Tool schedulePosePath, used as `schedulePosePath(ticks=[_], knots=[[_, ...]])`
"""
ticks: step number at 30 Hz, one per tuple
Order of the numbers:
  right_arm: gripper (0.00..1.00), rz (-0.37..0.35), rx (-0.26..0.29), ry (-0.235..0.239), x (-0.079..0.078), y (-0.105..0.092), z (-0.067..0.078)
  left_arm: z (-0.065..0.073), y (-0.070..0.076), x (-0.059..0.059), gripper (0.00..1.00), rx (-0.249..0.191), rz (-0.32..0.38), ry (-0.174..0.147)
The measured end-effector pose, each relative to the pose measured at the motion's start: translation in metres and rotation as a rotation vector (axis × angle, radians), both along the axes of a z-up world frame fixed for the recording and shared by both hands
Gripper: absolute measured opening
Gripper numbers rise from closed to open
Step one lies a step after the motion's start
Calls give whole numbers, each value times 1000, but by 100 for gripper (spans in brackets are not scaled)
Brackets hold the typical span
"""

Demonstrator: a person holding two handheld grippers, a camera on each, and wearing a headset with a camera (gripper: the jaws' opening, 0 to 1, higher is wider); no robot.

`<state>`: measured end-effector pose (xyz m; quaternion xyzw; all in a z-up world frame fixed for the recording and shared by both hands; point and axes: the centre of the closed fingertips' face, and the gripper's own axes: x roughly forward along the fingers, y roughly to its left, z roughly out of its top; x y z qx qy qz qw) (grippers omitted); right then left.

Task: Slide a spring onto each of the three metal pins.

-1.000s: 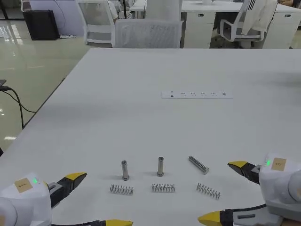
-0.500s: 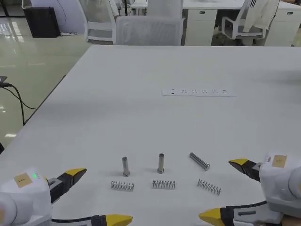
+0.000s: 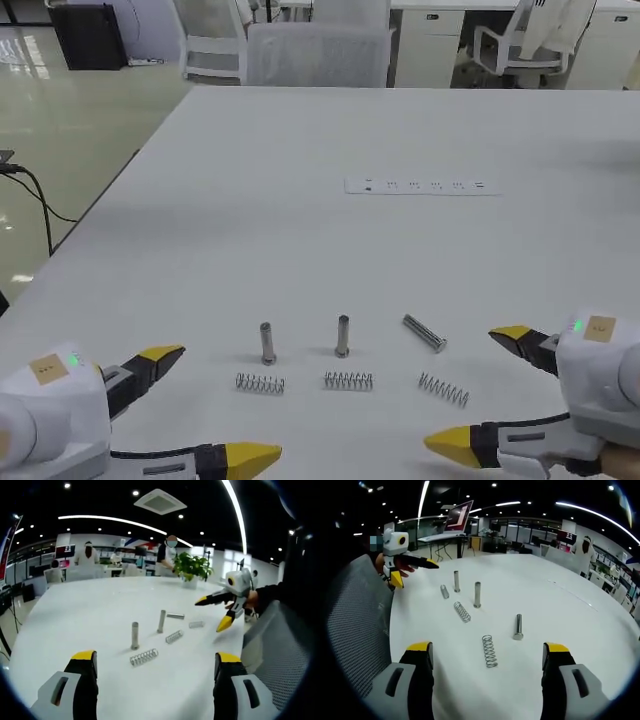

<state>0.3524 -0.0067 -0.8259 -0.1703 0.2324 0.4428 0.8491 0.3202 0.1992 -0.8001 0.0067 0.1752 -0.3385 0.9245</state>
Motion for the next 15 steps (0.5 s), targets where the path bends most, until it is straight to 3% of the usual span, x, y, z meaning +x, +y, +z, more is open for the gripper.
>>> schedulePosePath(ticks=[15], knots=[[89, -16, 11, 3, 3, -3, 1, 0, 0, 1, 95, -1, 1, 2]])
